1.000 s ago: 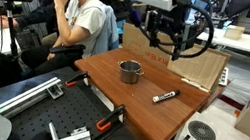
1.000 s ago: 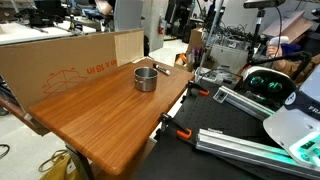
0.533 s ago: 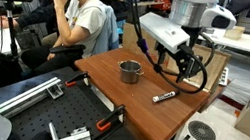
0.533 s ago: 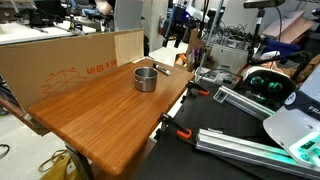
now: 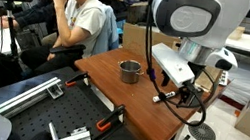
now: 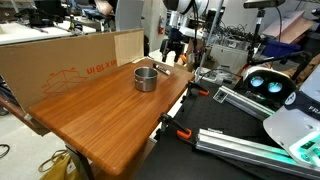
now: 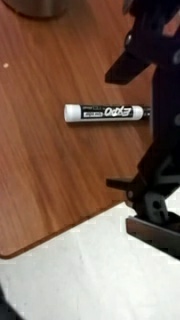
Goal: Put the marker in the pot
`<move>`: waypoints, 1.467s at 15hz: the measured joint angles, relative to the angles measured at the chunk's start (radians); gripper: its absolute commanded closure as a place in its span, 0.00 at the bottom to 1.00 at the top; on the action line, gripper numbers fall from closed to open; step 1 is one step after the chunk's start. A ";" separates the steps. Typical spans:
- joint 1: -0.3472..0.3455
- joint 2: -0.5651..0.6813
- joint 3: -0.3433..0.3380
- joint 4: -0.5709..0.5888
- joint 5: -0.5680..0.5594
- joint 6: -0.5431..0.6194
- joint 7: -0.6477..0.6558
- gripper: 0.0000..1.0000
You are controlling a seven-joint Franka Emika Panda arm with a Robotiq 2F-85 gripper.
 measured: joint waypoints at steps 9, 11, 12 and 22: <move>-0.009 0.083 0.028 0.138 -0.005 -0.078 0.084 0.00; -0.008 0.106 0.029 0.159 -0.010 -0.097 0.110 0.00; -0.008 0.120 0.029 0.171 -0.016 -0.106 0.123 0.00; 0.000 0.211 0.028 0.279 -0.088 -0.186 0.208 0.73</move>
